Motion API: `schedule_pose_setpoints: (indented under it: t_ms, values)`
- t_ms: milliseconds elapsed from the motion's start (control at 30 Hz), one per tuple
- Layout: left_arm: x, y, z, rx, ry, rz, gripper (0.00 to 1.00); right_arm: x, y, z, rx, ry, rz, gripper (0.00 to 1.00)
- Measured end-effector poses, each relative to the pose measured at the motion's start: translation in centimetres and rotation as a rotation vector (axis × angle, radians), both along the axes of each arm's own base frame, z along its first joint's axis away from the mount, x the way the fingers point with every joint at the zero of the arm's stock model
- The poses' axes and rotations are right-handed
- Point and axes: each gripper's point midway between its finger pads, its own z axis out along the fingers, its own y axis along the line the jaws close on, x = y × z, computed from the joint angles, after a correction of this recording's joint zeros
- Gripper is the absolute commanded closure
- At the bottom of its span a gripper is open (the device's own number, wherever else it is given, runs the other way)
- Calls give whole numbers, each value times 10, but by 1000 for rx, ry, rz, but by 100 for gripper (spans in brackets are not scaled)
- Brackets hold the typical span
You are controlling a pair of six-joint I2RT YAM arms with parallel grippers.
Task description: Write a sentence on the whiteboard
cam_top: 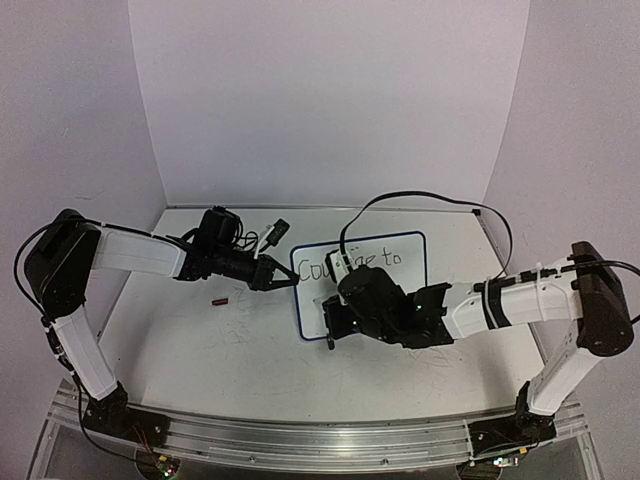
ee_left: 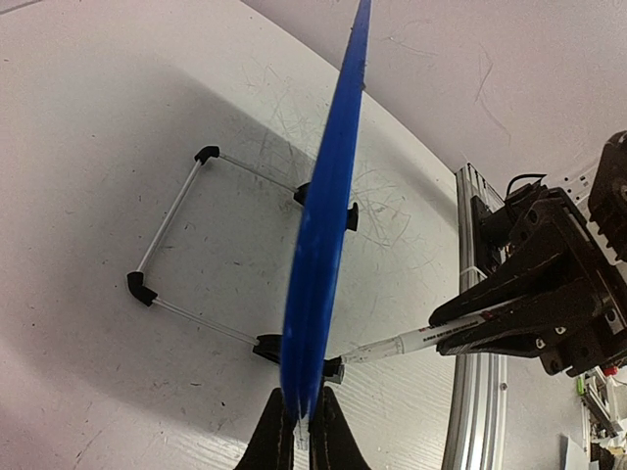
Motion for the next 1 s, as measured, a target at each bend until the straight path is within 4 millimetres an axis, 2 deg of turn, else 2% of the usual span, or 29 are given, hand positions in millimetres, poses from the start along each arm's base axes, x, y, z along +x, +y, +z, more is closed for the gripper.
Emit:
schedule_pose_setpoints:
  t_ms: [533, 733, 1000]
  values:
    - [0, 0, 0, 0, 0, 0, 100, 10, 14, 29, 46, -73, 9, 100]
    - [0, 0, 0, 2, 0, 2, 100, 13, 17, 18, 24, -70, 1, 100]
    - [0, 0, 0, 3, -1, 2, 100, 13, 14, 16, 18, -63, -16, 100]
